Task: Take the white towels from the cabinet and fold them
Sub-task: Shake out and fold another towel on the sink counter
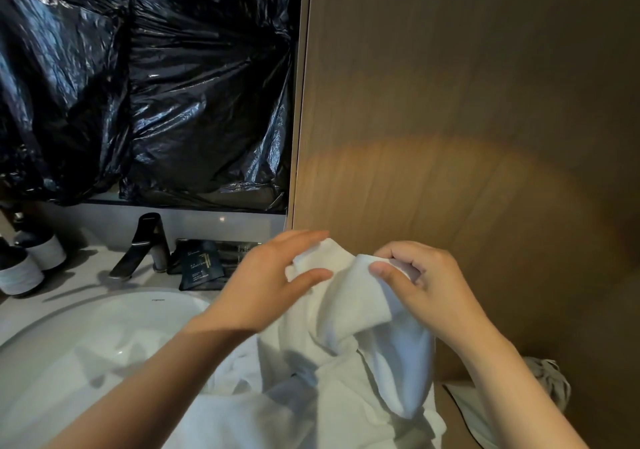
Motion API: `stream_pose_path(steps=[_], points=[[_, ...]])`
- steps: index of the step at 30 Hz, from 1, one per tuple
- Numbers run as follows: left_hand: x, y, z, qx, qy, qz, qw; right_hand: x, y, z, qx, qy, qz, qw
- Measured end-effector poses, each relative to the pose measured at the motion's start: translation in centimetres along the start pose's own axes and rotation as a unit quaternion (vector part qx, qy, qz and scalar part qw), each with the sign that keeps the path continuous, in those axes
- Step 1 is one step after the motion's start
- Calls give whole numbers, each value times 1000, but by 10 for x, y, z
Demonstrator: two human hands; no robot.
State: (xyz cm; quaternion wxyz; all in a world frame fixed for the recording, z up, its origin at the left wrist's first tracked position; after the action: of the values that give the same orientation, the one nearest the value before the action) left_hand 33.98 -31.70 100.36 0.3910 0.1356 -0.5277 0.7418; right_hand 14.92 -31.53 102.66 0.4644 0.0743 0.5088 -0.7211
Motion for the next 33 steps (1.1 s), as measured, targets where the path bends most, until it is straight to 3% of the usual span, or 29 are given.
stream_pose_path(steps=[6, 12, 19, 27, 33], points=[[17, 20, 2, -17, -31, -115, 993, -15, 2, 10, -1, -27, 30, 999], [12, 6, 4, 34, -39, -120, 991, -3, 4, 8, -9, 0, 47, 999], [-11, -19, 9, 118, -78, -67, 988, 22, 8, -5, -30, 66, 83, 994], [-32, -52, 17, 186, -119, -1, 975, 27, -7, -5, -17, 74, 73, 994], [-44, -50, 16, 165, -147, 70, 973, 34, -23, -6, 20, 87, 3, 996]])
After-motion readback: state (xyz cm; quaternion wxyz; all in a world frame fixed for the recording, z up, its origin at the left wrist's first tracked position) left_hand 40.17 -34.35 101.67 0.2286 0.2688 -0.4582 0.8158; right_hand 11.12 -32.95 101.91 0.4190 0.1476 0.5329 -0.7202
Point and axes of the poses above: each hand's wrist, its own z-axis towards the middle knuckle, its own y-axis out of the palm, x = y × z, the point moved 8 cm from there along z, towards the middle knuckle, and after that the axes turned 3 degrees about -y, right-handed, at the moved point
